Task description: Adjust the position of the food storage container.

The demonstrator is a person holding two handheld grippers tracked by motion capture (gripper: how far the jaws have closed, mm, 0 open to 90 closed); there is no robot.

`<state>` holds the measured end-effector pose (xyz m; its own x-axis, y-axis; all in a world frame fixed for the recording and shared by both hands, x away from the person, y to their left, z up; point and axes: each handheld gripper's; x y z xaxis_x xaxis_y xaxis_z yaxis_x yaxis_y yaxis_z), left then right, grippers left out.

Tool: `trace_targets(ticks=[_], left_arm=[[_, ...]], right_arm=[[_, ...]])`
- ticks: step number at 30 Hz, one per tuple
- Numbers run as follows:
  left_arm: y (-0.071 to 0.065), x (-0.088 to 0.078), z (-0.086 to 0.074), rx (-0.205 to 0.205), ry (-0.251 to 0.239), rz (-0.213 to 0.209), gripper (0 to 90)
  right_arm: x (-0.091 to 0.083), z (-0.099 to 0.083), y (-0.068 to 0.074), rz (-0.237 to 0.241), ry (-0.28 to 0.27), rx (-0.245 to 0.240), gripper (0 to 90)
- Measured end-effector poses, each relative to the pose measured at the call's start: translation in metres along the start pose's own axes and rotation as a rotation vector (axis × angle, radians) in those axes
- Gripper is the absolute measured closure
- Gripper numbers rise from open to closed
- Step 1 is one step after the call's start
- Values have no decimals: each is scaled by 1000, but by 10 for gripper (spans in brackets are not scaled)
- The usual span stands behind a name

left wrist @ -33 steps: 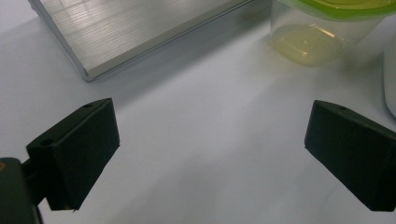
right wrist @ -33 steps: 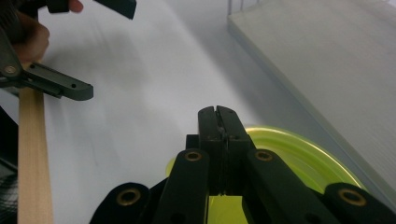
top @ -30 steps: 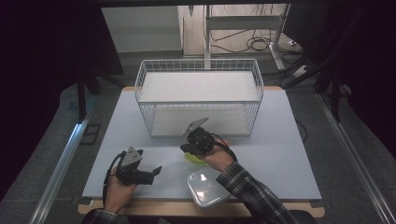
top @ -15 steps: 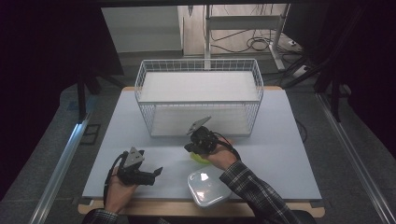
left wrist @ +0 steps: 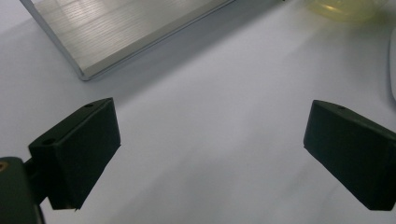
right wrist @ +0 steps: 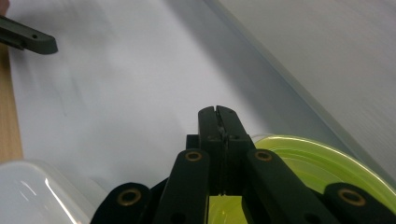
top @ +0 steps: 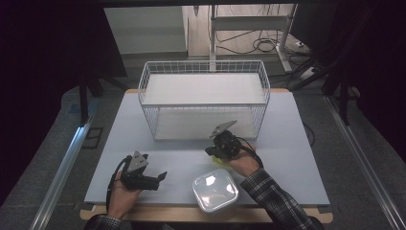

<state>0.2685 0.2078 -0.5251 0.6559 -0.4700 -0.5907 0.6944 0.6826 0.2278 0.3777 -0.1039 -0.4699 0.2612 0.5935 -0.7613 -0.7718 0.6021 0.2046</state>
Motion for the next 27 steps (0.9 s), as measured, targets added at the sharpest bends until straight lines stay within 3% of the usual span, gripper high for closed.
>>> trace_targets(ticks=[27], left_arm=[[-1,2,1,8,16,3,34]], right_arm=[[-65,-55,-58,-130,-74,167,899]])
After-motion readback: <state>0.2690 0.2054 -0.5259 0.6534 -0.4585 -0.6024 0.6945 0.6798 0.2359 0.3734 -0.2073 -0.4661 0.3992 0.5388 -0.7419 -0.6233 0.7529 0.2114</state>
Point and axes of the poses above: each handheld gripper's, and its own axes: x roughly forward along the jaws, z roughly out of its top, y roughly to its left, and after that the axes turned 14 degrees about x, right-handed
